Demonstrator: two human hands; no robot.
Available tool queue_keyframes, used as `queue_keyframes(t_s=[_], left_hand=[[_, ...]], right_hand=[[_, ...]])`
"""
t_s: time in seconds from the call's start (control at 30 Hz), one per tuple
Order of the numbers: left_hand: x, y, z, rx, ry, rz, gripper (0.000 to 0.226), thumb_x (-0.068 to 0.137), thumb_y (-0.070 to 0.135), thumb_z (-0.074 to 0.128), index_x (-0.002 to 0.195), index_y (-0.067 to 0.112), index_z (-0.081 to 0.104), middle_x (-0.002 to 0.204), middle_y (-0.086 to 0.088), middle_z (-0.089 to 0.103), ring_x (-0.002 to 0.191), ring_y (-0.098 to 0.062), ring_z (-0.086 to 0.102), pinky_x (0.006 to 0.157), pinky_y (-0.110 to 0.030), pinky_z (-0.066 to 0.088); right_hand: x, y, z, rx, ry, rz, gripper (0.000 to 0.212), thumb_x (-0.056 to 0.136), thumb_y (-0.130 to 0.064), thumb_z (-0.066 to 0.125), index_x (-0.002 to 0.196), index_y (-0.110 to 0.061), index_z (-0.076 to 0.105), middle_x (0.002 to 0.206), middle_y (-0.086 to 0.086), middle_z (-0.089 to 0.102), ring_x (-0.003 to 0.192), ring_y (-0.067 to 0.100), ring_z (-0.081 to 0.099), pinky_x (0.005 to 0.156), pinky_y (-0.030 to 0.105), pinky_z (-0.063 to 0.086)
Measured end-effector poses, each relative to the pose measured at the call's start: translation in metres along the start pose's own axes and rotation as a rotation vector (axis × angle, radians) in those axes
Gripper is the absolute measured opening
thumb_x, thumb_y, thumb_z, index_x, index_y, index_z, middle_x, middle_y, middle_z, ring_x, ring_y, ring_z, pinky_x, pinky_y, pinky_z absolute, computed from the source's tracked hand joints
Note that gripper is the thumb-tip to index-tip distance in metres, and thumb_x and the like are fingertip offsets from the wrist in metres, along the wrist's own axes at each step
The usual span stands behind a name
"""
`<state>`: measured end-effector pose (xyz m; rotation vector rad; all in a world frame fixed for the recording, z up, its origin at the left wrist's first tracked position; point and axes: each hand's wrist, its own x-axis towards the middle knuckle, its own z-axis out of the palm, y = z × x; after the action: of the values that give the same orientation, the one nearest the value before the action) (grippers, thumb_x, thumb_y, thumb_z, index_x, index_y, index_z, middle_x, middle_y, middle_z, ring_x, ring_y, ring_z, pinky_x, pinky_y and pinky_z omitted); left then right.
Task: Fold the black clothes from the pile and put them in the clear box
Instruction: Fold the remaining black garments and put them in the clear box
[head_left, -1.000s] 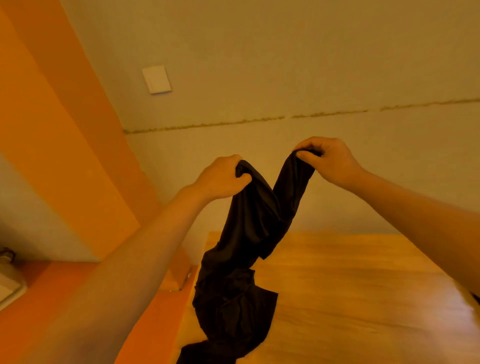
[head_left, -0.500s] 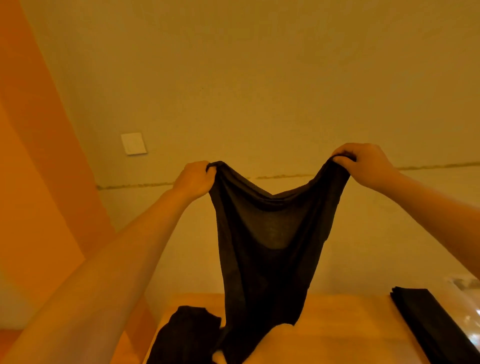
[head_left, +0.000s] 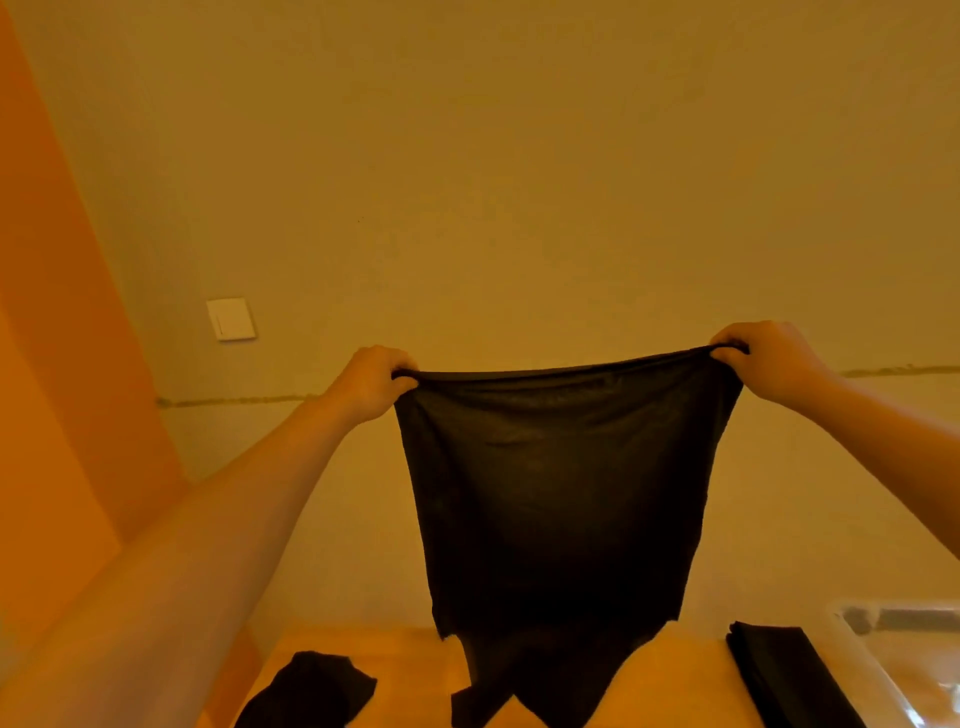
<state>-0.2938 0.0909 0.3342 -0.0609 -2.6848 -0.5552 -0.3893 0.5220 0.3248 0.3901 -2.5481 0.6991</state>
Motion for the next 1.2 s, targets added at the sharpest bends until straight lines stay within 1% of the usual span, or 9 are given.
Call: queue_keyframes(t_s=[0.1, 0.23, 0.37, 0.53, 0.6, 0.8, 0.97, 1.07, 1.2], left_hand=[[0.003, 0.01, 0.002, 0.034, -0.166, 0.102, 0.018, 0.093, 0.009, 0.059, 0.109, 0.008, 0.067, 0.098, -0.004, 0.065, 0.091, -0.023, 0.061, 0.067, -0.021, 0.042], [0.006, 0.027, 0.003, 0.081, -0.324, 0.17, 0.026, 0.087, 0.007, 0.067, 0.112, 0.012, 0.07, 0.103, -0.004, 0.07, 0.094, -0.017, 0.064, 0.082, -0.03, 0.052], [0.007, 0.045, 0.003, -0.005, -0.343, 0.15, 0.03, 0.082, 0.0, 0.068, 0.108, 0.015, 0.07, 0.097, 0.003, 0.071, 0.08, 0.003, 0.064, 0.073, -0.014, 0.05], [0.009, 0.067, 0.008, -0.485, -0.1, -0.034, 0.024, 0.088, -0.006, 0.056, 0.09, 0.014, 0.07, 0.073, 0.005, 0.072, 0.068, -0.008, 0.068, 0.064, -0.016, 0.053], [0.013, 0.073, 0.013, -0.592, -0.037, -0.104, 0.024, 0.094, 0.0, 0.052, 0.091, 0.015, 0.07, 0.074, 0.007, 0.073, 0.069, -0.008, 0.069, 0.062, -0.018, 0.054], [0.024, 0.071, 0.025, -0.673, -0.044, -0.207, 0.019, 0.097, 0.014, 0.055, 0.109, 0.011, 0.069, 0.092, -0.005, 0.07, 0.076, -0.013, 0.065, 0.069, -0.026, 0.055], [0.038, 0.068, 0.02, -0.77, 0.14, -0.391, 0.016, 0.089, 0.02, 0.068, 0.103, 0.014, 0.071, 0.095, -0.002, 0.07, 0.082, -0.012, 0.065, 0.074, -0.03, 0.05], [0.048, 0.078, 0.007, -0.817, 0.312, -0.477, 0.007, 0.085, 0.016, 0.071, 0.092, 0.016, 0.068, 0.093, -0.002, 0.068, 0.078, -0.01, 0.064, 0.076, -0.031, 0.048], [0.054, 0.096, -0.02, -0.849, 0.441, -0.4, 0.018, 0.087, 0.014, 0.069, 0.105, 0.013, 0.066, 0.088, 0.004, 0.064, 0.085, -0.012, 0.062, 0.083, -0.03, 0.046]], right_hand=[[0.012, 0.019, -0.007, -0.03, 0.016, 0.028, 0.019, 0.096, -0.009, 0.052, 0.101, -0.003, 0.069, 0.102, 0.017, 0.068, 0.097, 0.035, 0.059, 0.075, 0.031, 0.036], [0.023, 0.043, -0.018, -0.048, 0.018, 0.06, 0.02, 0.097, -0.011, 0.051, 0.102, -0.003, 0.069, 0.104, 0.016, 0.068, 0.099, 0.035, 0.058, 0.075, 0.031, 0.036], [0.03, 0.057, -0.026, -0.042, 0.005, 0.056, 0.021, 0.097, -0.013, 0.05, 0.103, -0.005, 0.068, 0.103, 0.016, 0.067, 0.091, 0.029, 0.056, 0.075, 0.033, 0.038], [0.029, 0.073, -0.028, -0.022, 0.0, 0.055, 0.02, 0.097, -0.013, 0.051, 0.102, -0.005, 0.069, 0.101, 0.015, 0.067, 0.084, 0.023, 0.05, 0.073, 0.031, 0.035], [0.029, 0.079, -0.027, -0.008, -0.025, 0.059, 0.019, 0.097, -0.013, 0.052, 0.101, -0.005, 0.069, 0.1, 0.014, 0.067, 0.085, 0.023, 0.05, 0.074, 0.031, 0.035], [0.038, 0.085, -0.023, 0.032, -0.098, 0.073, 0.017, 0.096, -0.012, 0.055, 0.101, -0.007, 0.069, 0.097, 0.012, 0.066, 0.086, 0.023, 0.051, 0.074, 0.03, 0.035], [0.052, 0.08, -0.028, 0.039, -0.142, 0.09, 0.016, 0.095, -0.012, 0.056, 0.102, -0.008, 0.069, 0.099, 0.013, 0.066, 0.086, 0.023, 0.053, 0.073, 0.03, 0.037], [0.062, 0.067, -0.038, 0.054, -0.095, 0.05, 0.017, 0.095, -0.01, 0.055, 0.104, -0.006, 0.069, 0.104, 0.014, 0.066, 0.09, 0.02, 0.051, 0.076, 0.03, 0.035], [0.065, 0.04, -0.063, 0.107, 0.092, -0.015, 0.02, 0.096, -0.011, 0.053, 0.107, -0.004, 0.068, 0.106, 0.016, 0.067, 0.097, 0.028, 0.057, 0.076, 0.029, 0.035]])
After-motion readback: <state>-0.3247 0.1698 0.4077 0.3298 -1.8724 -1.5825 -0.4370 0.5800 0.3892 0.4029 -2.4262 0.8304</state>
